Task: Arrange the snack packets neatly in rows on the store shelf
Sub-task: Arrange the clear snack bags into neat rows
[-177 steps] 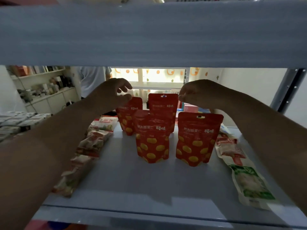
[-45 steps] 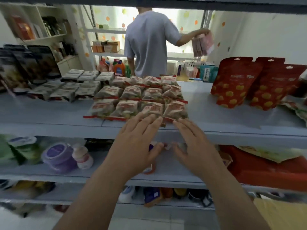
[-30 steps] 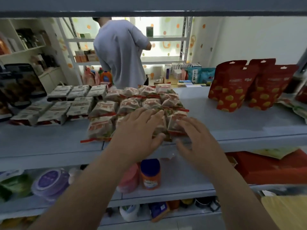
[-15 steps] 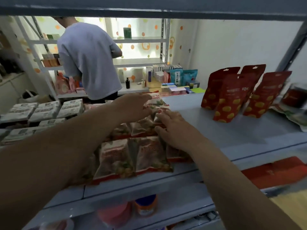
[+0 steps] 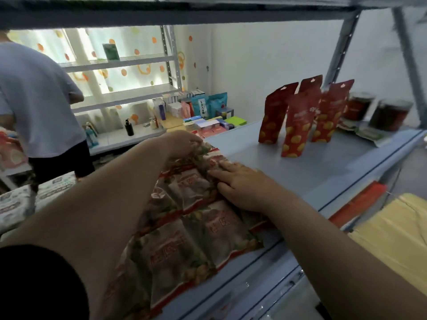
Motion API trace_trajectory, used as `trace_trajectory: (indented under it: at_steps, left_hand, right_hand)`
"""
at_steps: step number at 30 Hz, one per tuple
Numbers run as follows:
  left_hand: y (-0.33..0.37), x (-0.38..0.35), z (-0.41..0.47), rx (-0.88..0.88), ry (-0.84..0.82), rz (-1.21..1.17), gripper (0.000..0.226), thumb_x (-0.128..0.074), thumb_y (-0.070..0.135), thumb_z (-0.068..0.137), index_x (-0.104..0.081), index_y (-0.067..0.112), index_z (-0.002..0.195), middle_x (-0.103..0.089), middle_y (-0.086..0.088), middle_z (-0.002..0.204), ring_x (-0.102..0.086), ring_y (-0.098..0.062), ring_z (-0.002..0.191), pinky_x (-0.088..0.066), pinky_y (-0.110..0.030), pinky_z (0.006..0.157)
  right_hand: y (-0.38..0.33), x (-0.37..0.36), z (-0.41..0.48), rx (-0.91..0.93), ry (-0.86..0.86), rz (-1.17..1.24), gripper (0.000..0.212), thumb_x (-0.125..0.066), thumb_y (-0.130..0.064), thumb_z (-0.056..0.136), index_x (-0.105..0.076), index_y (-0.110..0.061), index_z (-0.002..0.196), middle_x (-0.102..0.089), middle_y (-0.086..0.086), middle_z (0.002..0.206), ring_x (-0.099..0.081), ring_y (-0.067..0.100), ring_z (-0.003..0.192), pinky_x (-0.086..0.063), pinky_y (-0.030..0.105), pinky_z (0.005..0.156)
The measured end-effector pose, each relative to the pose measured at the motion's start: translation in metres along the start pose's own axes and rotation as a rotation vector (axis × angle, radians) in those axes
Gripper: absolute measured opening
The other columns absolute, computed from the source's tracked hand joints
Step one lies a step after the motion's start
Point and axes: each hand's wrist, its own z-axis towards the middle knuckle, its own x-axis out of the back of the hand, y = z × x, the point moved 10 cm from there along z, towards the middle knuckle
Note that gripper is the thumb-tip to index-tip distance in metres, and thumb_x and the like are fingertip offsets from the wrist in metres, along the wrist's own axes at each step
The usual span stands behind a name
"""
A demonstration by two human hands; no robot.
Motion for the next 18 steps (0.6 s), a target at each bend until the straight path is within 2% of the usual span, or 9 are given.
trace_trajectory:
  at_steps: [3, 6, 10, 13, 18]
  left_hand:
    - [0.004, 0.005, 0.009, -0.025, 0.02, -0.006, 0.042, -0.047, 0.028, 0.099, -0.051, 0.037, 0.14, -0.048, -0.003, 0.147, -0.046, -0.024, 0.129, -0.036, -0.038, 0.104]
    - [0.014, 0.007, 0.017, -0.044, 0.023, -0.015, 0.043, -0.049, 0.028, 0.099, -0.051, 0.033, 0.141, -0.049, -0.001, 0.147, -0.047, -0.023, 0.13, -0.035, -0.035, 0.105]
    - [0.02, 0.005, 0.029, -0.016, 0.044, -0.088, 0.058, -0.058, 0.019, 0.093, -0.04, 0.024, 0.147, -0.05, -0.002, 0.146, -0.048, -0.023, 0.13, -0.037, -0.036, 0.108]
    - [0.022, 0.006, 0.036, 0.023, 0.062, -0.241, 0.071, -0.068, 0.015, 0.089, -0.033, 0.021, 0.15, -0.049, -0.007, 0.145, -0.052, -0.024, 0.125, -0.04, -0.035, 0.104]
    - [0.023, 0.003, 0.049, 0.061, 0.11, -0.312, 0.074, -0.075, 0.022, 0.085, -0.037, 0.016, 0.148, -0.054, -0.009, 0.139, -0.056, -0.023, 0.118, -0.043, -0.032, 0.101]
  right_hand:
    - [0.008, 0.002, -0.002, -0.013, -0.005, 0.003, 0.051, -0.022, -0.052, 0.102, -0.018, -0.045, 0.153, -0.008, -0.005, 0.165, -0.015, 0.025, 0.149, -0.022, 0.051, 0.117]
    - [0.018, 0.006, -0.004, 0.005, 0.018, 0.003, 0.05, -0.023, -0.05, 0.103, -0.022, -0.044, 0.152, -0.01, -0.004, 0.165, -0.018, 0.025, 0.148, -0.026, 0.049, 0.115]
    - [0.036, 0.012, -0.005, 0.047, 0.053, -0.002, 0.049, -0.022, -0.05, 0.103, -0.025, -0.043, 0.151, -0.013, -0.004, 0.164, -0.023, 0.025, 0.146, -0.032, 0.049, 0.111]
    - [0.055, 0.015, -0.005, 0.074, 0.051, 0.0, 0.049, -0.023, -0.052, 0.103, -0.026, -0.044, 0.151, -0.014, -0.005, 0.164, -0.023, 0.023, 0.146, -0.033, 0.047, 0.111]
    - [0.081, 0.021, -0.006, 0.096, 0.076, 0.032, 0.049, -0.023, -0.053, 0.102, -0.028, -0.042, 0.15, -0.017, -0.006, 0.163, -0.023, 0.021, 0.146, -0.031, 0.046, 0.113]
